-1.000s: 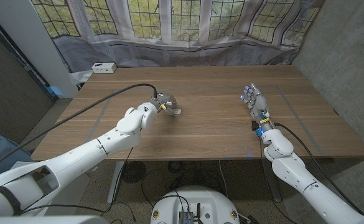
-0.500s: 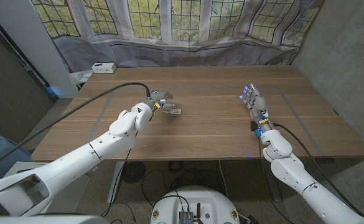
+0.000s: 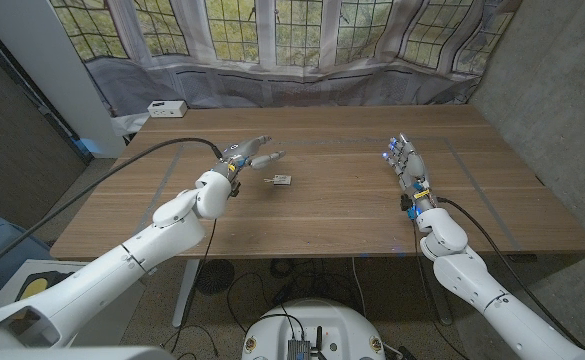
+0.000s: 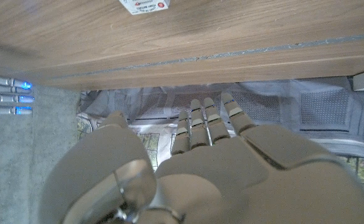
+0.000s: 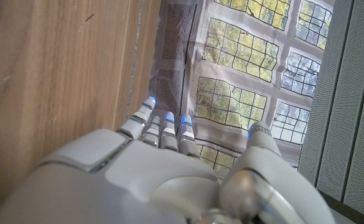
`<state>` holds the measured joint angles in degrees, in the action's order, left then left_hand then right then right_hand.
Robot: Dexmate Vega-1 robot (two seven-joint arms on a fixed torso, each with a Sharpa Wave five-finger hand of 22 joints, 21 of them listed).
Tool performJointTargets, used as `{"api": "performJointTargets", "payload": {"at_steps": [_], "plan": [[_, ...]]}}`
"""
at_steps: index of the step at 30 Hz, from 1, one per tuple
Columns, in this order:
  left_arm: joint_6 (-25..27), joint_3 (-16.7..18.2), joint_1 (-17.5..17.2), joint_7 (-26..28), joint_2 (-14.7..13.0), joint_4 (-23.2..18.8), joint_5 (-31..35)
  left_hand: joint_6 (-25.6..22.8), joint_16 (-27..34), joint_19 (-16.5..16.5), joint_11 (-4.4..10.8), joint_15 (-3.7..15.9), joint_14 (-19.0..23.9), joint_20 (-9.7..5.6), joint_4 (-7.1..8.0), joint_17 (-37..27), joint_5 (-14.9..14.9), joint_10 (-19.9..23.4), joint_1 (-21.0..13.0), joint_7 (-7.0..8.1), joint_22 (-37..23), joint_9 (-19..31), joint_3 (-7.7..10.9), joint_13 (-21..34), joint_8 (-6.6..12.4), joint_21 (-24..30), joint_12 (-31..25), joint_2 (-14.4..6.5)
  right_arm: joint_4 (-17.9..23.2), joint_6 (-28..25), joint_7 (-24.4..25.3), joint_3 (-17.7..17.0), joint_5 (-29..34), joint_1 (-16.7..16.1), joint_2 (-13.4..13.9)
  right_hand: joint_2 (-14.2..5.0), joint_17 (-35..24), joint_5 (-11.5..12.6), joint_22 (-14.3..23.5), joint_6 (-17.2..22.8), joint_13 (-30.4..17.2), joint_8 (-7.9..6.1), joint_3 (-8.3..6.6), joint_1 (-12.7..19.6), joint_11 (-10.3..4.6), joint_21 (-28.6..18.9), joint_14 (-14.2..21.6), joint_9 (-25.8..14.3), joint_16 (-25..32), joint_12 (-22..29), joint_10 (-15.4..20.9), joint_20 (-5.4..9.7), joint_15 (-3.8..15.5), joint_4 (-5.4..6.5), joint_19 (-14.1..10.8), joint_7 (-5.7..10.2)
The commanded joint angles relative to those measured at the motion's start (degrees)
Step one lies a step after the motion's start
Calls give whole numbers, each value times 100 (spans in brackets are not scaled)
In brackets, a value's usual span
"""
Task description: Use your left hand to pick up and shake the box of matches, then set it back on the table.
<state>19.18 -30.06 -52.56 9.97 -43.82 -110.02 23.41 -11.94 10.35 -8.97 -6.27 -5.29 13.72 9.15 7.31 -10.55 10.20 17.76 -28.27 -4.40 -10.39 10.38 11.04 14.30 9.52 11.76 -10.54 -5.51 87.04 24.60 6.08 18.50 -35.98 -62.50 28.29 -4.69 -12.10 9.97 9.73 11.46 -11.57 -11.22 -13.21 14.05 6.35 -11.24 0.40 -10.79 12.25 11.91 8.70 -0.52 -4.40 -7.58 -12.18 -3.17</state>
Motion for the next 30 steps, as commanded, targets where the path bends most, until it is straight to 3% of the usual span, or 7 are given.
{"api": "performJointTargets", "payload": {"at_steps": [1,7,14,19,25,30], "plan": [[-1193,852,-586,570,7,153,-1827,-6,-24,55,-40,2,-50,0,1,-7,35,-35,54,-12,-15,6,-43,-6,61,-20,-23,20,80,1,-24,26,67,61,36,8,-31,10,25,52,-21,-15,-15,89,6,1,3,-18,-8,16,39,-7,7,-36,19,14],[-1876,1172,-761,656,131,293,-2596,-178,31,50,-44,-10,22,-15,11,-3,48,44,146,-13,-13,0,-90,-34,136,-17,-87,48,104,-107,-180,26,-29,135,117,12,-30,9,25,59,-20,-17,-14,91,9,-3,-8,-18,-14,14,36,25,15,-38,9,-2],[-2886,1483,-892,541,346,675,-3486,-292,61,-7,-70,6,94,-46,11,2,55,132,217,-40,-11,-4,-128,-60,167,4,-137,76,21,88,-99,81,158,201,-2,21,-30,7,25,74,-20,-21,-8,85,17,-3,-9,-17,-14,5,17,38,28,-36,8,-8],[-3102,1562,-875,265,398,805,-4033,-253,43,-4,-89,-25,50,-37,4,5,56,59,269,-64,-10,-7,-167,-78,139,-1,-115,120,-46,285,-184,77,208,243,-26,35,-22,10,21,-129,-15,54,-5,97,28,-29,2,-14,-15,-10,-14,128,62,-45,-77,-100],[-3472,1532,-785,-91,552,1136,-4568,-144,10,82,-108,-51,-65,-44,4,6,61,-76,357,-60,-9,-10,-226,-105,94,-35,-78,177,-187,390,-359,79,225,365,8,50,-13,14,16,-160,-9,50,-2,111,53,-17,-84,-12,-55,-59,-139,182,93,-54,-72,-155],[-3627,1590,-830,9,630,1261,-4691,-110,-9,151,-122,-72,-153,-42,13,5,65,-123,428,-56,-10,-12,-271,-120,86,-58,-74,217,-380,340,-660,135,46,512,-1,75,-13,12,15,-147,-5,38,19,84,78,16,-145,-9,-76,-64,-167,177,79,-42,5,-173]]}}
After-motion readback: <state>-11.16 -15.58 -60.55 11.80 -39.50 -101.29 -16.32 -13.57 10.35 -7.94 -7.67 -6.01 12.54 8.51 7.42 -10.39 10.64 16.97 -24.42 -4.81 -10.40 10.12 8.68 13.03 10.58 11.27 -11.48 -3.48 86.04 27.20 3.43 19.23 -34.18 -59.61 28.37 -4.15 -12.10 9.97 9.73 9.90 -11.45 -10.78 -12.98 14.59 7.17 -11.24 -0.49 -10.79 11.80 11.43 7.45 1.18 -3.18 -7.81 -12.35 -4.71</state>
